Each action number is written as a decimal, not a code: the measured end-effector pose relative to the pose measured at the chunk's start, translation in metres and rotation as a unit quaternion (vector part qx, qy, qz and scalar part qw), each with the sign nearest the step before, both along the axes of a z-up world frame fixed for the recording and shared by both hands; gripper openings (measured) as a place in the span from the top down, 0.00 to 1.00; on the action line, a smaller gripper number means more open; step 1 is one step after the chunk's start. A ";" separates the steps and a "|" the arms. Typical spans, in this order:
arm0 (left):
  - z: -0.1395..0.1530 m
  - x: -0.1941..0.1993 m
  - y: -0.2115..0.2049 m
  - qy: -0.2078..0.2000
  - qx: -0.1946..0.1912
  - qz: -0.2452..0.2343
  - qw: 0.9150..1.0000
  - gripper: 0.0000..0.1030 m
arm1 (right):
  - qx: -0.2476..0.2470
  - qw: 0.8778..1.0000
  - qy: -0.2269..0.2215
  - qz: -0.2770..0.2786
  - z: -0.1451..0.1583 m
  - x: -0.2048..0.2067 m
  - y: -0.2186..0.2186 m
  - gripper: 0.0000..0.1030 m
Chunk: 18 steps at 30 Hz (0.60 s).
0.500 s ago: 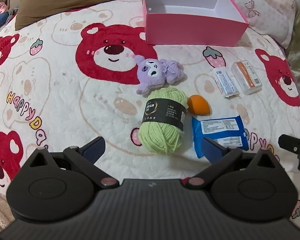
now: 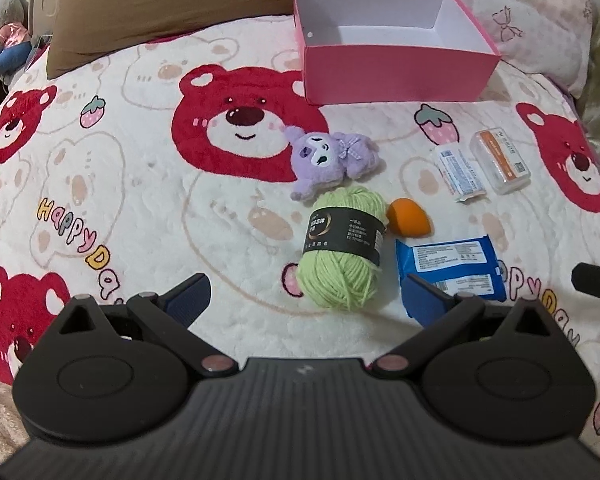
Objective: Organize objects
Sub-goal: 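Move the left tool toward the blue wet-wipe pack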
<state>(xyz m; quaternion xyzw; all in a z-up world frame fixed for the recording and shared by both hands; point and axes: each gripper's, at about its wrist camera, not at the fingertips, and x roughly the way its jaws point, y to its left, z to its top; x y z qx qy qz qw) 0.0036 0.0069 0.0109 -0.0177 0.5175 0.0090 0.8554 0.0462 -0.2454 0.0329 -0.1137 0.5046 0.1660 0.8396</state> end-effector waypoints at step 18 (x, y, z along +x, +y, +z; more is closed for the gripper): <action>0.005 -0.006 -0.001 0.029 -0.008 -0.007 1.000 0.00 | 0.022 0.999 -0.003 0.045 0.015 -0.008 0.005 0.05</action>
